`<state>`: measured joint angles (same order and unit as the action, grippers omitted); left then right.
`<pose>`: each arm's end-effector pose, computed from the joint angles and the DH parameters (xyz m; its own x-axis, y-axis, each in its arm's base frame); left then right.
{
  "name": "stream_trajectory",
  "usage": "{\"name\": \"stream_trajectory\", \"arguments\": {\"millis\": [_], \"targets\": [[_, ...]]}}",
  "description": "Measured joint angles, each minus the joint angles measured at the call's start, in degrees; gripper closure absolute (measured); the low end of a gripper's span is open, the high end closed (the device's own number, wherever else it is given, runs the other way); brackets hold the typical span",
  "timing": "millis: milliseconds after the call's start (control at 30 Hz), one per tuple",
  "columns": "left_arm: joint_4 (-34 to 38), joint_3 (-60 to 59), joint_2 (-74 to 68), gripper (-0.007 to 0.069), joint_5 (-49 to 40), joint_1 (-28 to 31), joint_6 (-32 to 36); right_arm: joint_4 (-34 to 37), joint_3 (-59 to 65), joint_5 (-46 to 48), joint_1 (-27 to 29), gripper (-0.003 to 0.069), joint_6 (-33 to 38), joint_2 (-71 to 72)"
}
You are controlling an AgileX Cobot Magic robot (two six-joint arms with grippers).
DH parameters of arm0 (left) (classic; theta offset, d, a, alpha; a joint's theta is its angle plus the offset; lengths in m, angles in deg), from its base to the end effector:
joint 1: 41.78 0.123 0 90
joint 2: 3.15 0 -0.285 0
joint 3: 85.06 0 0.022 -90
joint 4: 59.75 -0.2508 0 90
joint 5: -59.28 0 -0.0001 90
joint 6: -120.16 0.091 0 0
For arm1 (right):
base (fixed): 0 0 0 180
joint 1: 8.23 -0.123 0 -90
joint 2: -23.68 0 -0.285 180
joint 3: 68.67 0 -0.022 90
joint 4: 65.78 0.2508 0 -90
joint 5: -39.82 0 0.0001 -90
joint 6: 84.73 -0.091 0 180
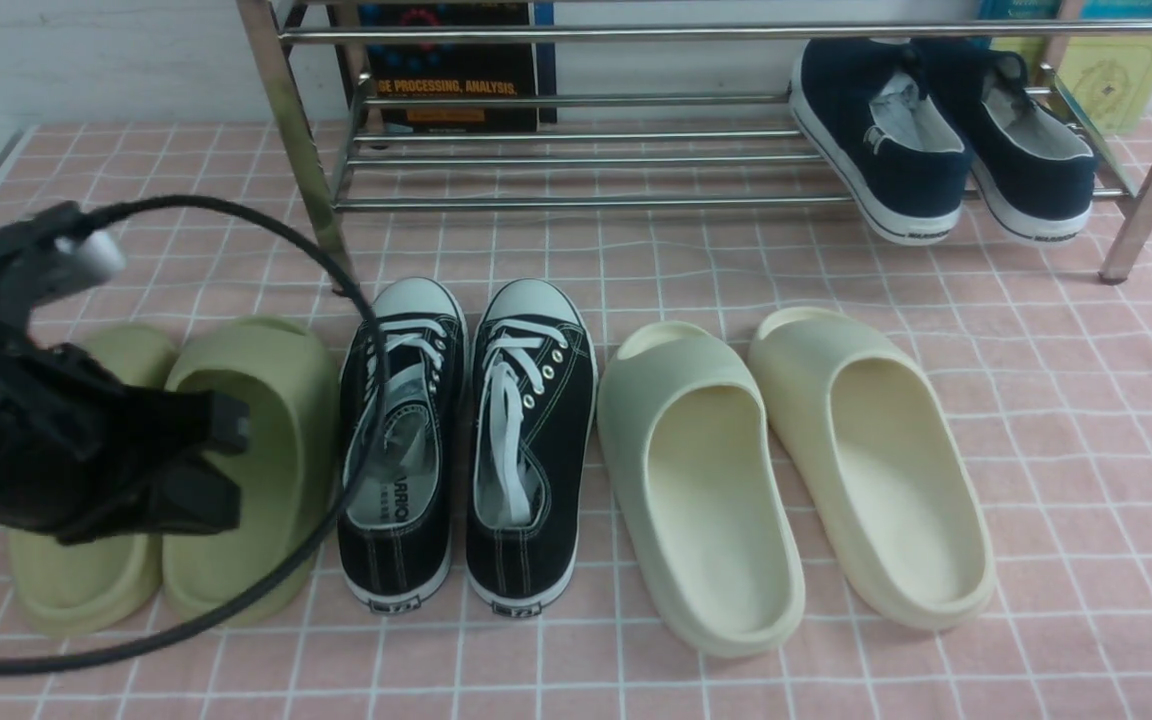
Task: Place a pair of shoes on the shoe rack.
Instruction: Use the left arm to grab the shoe closest to it
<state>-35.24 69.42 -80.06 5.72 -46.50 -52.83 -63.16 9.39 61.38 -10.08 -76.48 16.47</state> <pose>0.2202 -0.0487 0.2914 -0.9140 -0.0585 -0.4014 0.0982 0.9282 -0.3588 0.0524 0.0032 0.1750 -0.2827 -0.1105 -0.9528 -0.0774 0.9927 -0.0921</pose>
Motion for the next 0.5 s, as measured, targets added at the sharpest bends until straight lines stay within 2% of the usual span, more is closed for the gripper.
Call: {"name": "stream_trajectory", "arguments": {"millis": [200,267,333,367,400,433,467,500], "targets": [[-1.9,1.7,-6.9,0.0531,7.0,-8.8,-0.8,0.0,0.0,0.0,0.0,0.045,0.0,0.0],[-7.5,2.8,-9.9,0.0476,10.0,-13.2,-5.1,0.0,0.0,0.0,0.0,0.045,0.0,0.0],[-12.2,3.5,-12.2,0.041,11.9,-15.2,-9.5,0.0,0.0,0.0,0.0,0.0448,0.0,0.0],[-13.4,3.6,-12.4,0.0403,12.3,-15.4,-10.0,0.0,0.0,0.0,0.0,0.0448,0.0,0.0],[-17.9,4.0,-14.5,0.0332,13.9,-16.7,-14.9,0.0,0.0,0.0,0.0,0.0446,0.0,0.0],[-20.6,4.1,-15.6,0.0293,15.1,-17.2,-17.6,0.0,0.0,0.0,0.0,0.0445,0.0,0.0],[-21.1,4.1,-15.6,0.0293,15.4,-17.3,-18.1,0.0,0.0,0.0,0.0,0.0445,0.0,0.0],[-25.2,4.2,-17.5,0.0232,17.6,-17.5,-21.9,0.0,0.0,0.0,0.0,0.0442,0.0,0.0]]}}
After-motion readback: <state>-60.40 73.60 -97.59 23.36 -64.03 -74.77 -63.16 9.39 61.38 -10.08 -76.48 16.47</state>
